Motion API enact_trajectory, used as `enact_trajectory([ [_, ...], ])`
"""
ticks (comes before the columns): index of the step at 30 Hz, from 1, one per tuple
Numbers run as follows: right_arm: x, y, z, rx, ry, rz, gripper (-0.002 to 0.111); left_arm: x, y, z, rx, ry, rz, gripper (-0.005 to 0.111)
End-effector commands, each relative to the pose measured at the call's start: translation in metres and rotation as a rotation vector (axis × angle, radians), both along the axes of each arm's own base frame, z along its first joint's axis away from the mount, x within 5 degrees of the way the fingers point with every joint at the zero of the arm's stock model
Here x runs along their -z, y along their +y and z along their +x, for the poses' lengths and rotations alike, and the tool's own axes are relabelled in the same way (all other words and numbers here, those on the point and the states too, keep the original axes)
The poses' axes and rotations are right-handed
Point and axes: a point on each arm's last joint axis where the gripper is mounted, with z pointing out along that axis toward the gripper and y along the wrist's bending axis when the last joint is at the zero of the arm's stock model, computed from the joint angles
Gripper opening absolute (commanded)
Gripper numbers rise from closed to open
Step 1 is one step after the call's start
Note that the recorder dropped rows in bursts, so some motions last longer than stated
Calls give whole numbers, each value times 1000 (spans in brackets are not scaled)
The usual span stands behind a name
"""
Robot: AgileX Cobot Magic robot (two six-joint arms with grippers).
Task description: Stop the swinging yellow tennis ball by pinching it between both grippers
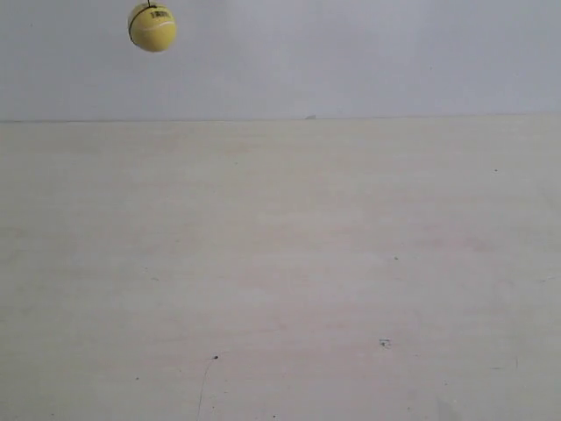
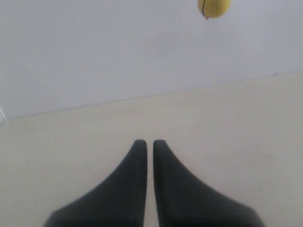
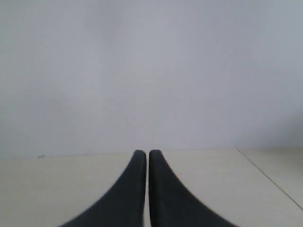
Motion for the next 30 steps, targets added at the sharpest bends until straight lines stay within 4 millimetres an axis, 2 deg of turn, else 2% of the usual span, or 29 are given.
enact_trajectory([
  [1, -12, 1, -3, -16, -135, 21, 0, -11, -2, 0, 17, -133, -151, 5],
  [5, -15, 1, -4, -56, -180, 184, 0, -24, -3, -1, 51, -271, -364, 5],
  [10, -23, 2, -7, -115, -281, 336, 0, -42, -5, -6, 106, -466, -376, 5],
  [14, -28, 2, -9, -177, -347, 482, 0, -56, -9, -14, 175, -642, -310, 5],
  [16, -35, 3, -13, -214, -440, 483, 0, -61, -12, -17, 210, -699, -254, 5],
  [20, -48, 9, -23, -256, -593, 300, 0, -82, -14, -14, 232, -733, -241, 5],
  [23, -68, 9, -23, -246, -587, 284, 0, -106, -15, -3, 228, -721, -223, 5],
  [26, -89, 8, -13, -217, -518, 280, 0, -130, -16, 20, 223, -659, -212, 5],
  [30, -109, 5, 16, -190, -396, 299, 0, -156, -21, 59, 244, -549, -129, 5],
])
